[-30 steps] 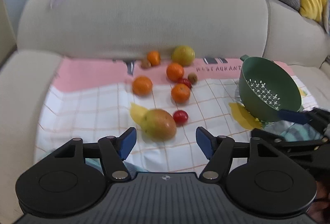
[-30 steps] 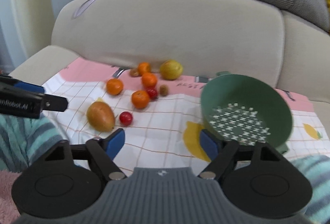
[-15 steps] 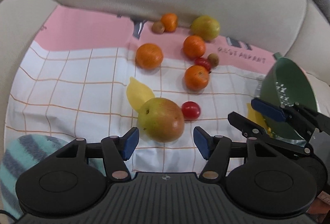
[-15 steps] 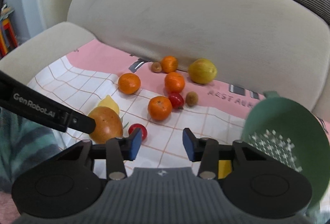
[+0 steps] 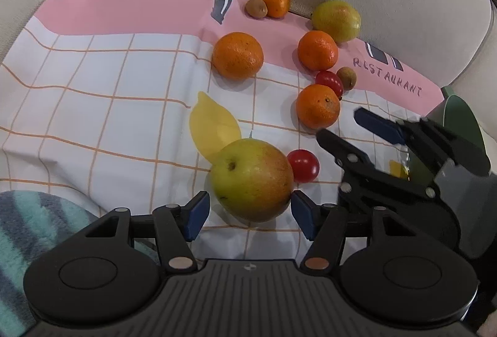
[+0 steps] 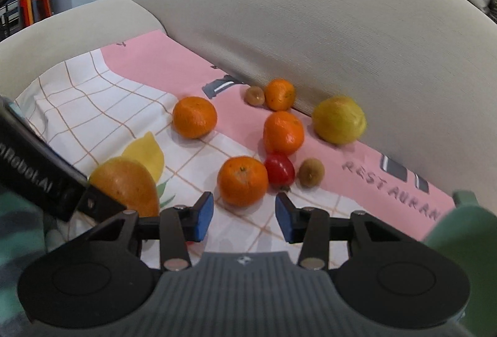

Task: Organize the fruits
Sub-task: 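Move the left tool toward a yellow pear while the right tool approaches a mandarin, then close the left tool on the yellow pear while the right tool grasps the mandarin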

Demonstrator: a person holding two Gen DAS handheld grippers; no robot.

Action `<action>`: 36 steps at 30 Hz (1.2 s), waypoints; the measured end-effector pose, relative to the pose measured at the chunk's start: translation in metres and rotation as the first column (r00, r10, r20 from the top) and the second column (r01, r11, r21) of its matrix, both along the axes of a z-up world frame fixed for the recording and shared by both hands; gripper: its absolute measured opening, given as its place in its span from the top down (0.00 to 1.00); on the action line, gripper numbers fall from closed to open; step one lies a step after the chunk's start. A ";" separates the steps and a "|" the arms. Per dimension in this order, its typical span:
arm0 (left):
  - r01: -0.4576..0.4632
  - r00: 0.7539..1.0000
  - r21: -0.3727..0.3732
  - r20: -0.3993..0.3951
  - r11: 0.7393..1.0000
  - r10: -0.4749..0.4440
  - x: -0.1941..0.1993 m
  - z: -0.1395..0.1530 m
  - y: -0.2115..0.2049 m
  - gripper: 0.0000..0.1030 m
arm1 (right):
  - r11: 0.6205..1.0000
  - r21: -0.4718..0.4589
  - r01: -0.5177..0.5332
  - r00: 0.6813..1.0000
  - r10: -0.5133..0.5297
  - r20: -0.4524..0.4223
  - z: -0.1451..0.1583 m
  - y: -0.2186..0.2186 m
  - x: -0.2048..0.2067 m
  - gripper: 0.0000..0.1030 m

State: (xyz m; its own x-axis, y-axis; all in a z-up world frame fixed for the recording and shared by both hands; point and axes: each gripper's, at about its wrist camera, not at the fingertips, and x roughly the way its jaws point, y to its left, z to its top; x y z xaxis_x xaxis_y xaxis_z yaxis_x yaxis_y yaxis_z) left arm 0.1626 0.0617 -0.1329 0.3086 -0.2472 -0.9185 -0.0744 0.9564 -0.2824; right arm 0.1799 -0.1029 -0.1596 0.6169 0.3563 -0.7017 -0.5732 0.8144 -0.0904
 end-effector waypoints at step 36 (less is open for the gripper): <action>-0.140 0.989 -0.049 0.042 0.989 0.143 0.010 -0.009 0.004 0.31 | 0.987 0.009 0.162 0.985 -0.162 -0.055 0.004 -0.038 -0.019 0.60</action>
State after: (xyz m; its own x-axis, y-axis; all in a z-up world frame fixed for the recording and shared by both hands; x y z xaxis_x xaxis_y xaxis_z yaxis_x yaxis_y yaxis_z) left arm 0.1723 0.0653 -0.1419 0.3844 -0.2399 -0.8914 -0.1942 0.9230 -0.3322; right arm 0.1607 -0.1404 -0.1551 0.6289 0.2642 -0.7312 -0.4374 0.8978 -0.0518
